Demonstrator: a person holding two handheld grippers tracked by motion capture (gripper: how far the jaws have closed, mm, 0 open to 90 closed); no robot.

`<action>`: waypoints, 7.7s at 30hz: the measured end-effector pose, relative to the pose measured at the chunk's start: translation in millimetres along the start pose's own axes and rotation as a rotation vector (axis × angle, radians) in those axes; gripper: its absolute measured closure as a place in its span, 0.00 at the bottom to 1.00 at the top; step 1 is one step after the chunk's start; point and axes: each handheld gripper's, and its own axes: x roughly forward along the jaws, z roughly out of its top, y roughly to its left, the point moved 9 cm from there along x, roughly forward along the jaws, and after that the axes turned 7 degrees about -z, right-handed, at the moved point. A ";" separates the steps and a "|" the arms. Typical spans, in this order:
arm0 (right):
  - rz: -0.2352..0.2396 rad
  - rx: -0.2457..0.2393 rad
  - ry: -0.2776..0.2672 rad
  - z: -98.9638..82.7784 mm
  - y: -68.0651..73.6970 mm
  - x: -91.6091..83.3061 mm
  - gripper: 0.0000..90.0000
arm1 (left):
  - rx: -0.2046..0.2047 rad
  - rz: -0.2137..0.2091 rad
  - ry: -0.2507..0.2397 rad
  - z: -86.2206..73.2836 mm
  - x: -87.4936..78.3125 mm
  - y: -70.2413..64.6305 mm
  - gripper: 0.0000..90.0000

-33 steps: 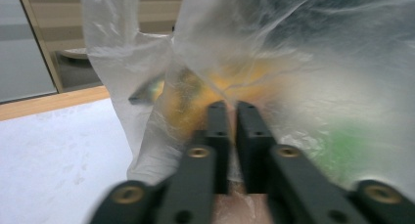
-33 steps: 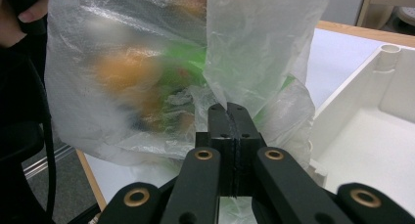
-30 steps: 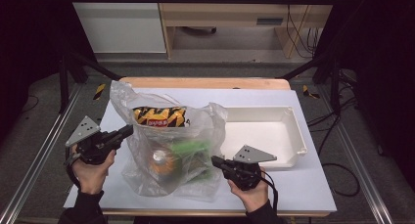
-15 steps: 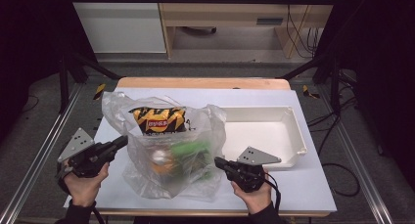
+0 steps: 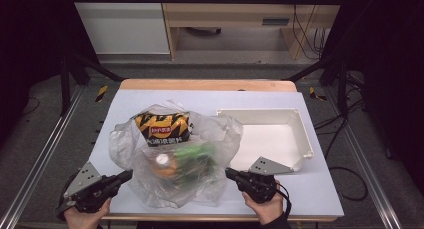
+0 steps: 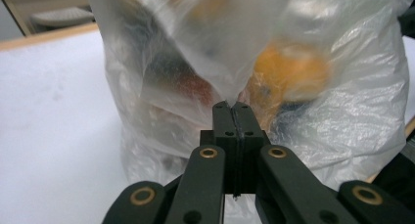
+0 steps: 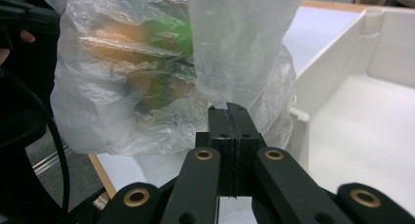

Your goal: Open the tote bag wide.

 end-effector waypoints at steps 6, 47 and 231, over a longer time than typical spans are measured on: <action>0.001 0.007 0.035 -12.7 -1.2 6.0 1.00 | -0.018 -0.019 0.066 -19.5 15.6 -0.4 1.00; -0.013 0.020 0.052 -22.9 -6.4 2.8 1.00 | -0.059 -0.033 -0.009 -5.6 7.2 -9.6 1.00; -0.193 -0.228 0.037 72.8 -8.8 65.5 1.00 | -0.067 0.147 -0.028 35.1 14.3 60.3 0.33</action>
